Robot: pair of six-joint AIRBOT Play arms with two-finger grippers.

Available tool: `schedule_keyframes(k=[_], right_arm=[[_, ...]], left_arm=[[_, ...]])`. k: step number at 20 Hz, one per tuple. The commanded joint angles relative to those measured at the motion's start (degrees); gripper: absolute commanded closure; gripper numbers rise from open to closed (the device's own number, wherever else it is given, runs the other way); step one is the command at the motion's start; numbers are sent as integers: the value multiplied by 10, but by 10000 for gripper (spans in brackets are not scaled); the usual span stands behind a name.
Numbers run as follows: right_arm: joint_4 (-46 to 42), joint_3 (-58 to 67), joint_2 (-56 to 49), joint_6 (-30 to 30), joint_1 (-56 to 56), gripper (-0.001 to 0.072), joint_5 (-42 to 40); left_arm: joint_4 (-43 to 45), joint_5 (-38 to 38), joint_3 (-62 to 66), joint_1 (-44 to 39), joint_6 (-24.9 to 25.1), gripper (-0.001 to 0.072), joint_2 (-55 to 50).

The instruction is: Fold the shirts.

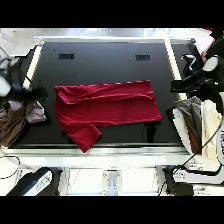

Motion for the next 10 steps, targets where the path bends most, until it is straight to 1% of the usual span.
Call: schedule_keyframes(k=[1,2,4,5,6,7,8,9,10], right_arm=[[35,-6,35,1,-29,368,12],[45,-7,35,0,-28,368,12],[59,-16,37,-2,-27,368,7],[59,-25,42,-8,-27,368,1],[59,-39,51,-10,-28,368,-9],[60,-59,64,-11,-28,367,-26],[60,-86,82,-12,-28,367,-47],[61,-115,100,-13,-28,366,-68],[61,-148,122,-15,-28,366,-90]], left_arm=[[1,30,-215,17,-145,163,173],[-1,41,-261,17,-174,163,204],[-1,66,-327,17,-214,167,247],[-20,69,-346,17,-241,213,257],[-59,67,-358,17,-246,251,259],[-117,67,-373,17,-245,251,254],[-178,70,-388,17,-232,251,245],[-221,81,-402,17,-210,251,236],[-251,98,-417,17,-204,251,225]])
